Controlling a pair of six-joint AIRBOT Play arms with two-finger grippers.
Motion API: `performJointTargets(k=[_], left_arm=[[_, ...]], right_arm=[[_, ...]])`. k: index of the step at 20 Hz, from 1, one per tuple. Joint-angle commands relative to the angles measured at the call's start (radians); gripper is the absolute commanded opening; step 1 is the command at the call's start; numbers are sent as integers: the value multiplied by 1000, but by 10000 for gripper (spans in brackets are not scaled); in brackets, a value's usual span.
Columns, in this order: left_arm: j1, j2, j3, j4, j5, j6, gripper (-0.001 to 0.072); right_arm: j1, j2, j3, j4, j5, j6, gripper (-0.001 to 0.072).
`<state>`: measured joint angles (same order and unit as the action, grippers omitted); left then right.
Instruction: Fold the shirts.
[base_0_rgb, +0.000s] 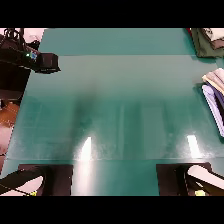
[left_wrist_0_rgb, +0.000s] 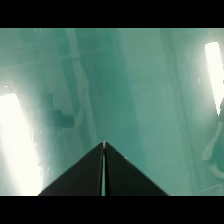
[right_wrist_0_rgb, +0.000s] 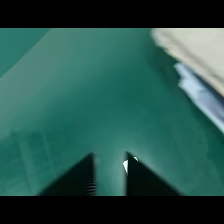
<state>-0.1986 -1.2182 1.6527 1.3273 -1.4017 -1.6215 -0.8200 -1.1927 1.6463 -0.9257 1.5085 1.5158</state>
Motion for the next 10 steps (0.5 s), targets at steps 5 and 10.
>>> performJointTargets(k=[5,10], left_arm=[[0,1,0,0,33,-2,25],[0,1,0,0,33,-2,25]], right_arm=[[433,80,0,34,-46,-16,11],[565,80,0,33,-43,-16,11]])
